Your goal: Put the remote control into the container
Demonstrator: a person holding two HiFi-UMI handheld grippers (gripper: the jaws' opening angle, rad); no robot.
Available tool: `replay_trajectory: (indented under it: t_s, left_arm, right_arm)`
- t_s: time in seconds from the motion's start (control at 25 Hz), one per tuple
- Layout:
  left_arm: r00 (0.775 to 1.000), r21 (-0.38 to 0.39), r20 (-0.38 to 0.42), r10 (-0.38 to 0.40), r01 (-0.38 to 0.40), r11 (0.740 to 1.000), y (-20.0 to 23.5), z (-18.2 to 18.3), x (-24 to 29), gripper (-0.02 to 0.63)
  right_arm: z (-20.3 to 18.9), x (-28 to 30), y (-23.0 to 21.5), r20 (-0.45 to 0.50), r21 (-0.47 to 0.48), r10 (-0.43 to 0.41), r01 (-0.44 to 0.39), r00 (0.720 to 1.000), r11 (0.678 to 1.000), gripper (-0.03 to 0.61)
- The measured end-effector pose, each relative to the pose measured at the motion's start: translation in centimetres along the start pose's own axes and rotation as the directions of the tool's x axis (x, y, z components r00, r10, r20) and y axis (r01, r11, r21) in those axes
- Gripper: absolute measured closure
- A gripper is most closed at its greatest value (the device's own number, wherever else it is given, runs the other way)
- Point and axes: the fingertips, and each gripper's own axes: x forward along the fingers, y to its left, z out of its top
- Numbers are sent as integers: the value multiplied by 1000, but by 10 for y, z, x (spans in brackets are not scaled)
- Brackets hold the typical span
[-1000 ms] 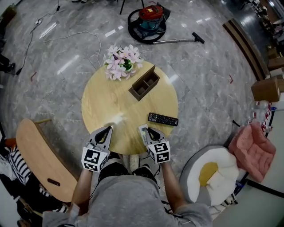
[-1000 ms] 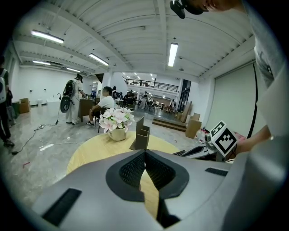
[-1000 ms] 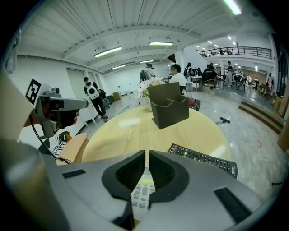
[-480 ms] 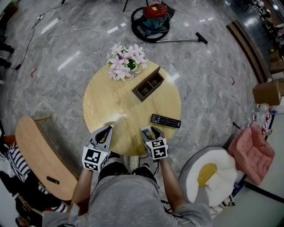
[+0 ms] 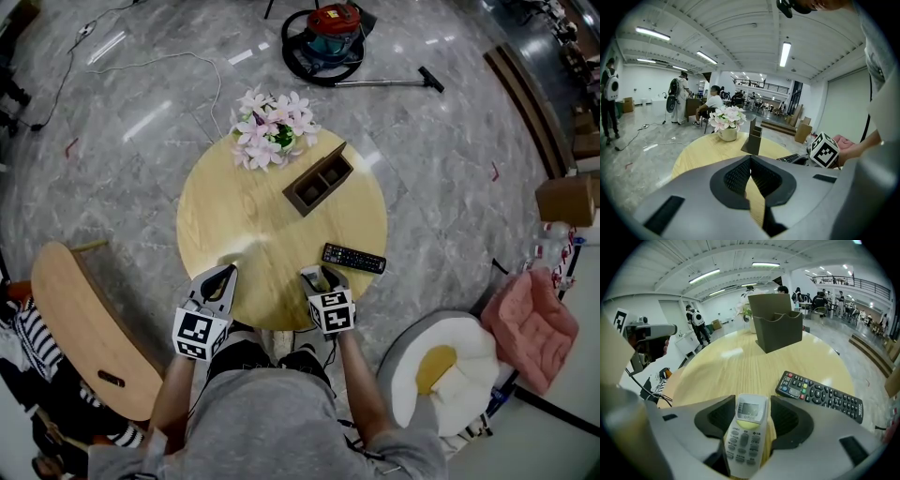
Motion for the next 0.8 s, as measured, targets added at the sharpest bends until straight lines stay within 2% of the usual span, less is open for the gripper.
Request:
replay_trajectory:
  t_s: [0.8]
  left_arm:
    - [1000,-13,-1,6,-6,1000,5,-3,-5,607]
  right_arm:
    - [-6,7,4,-56,1,-7,7,998,1000,359]
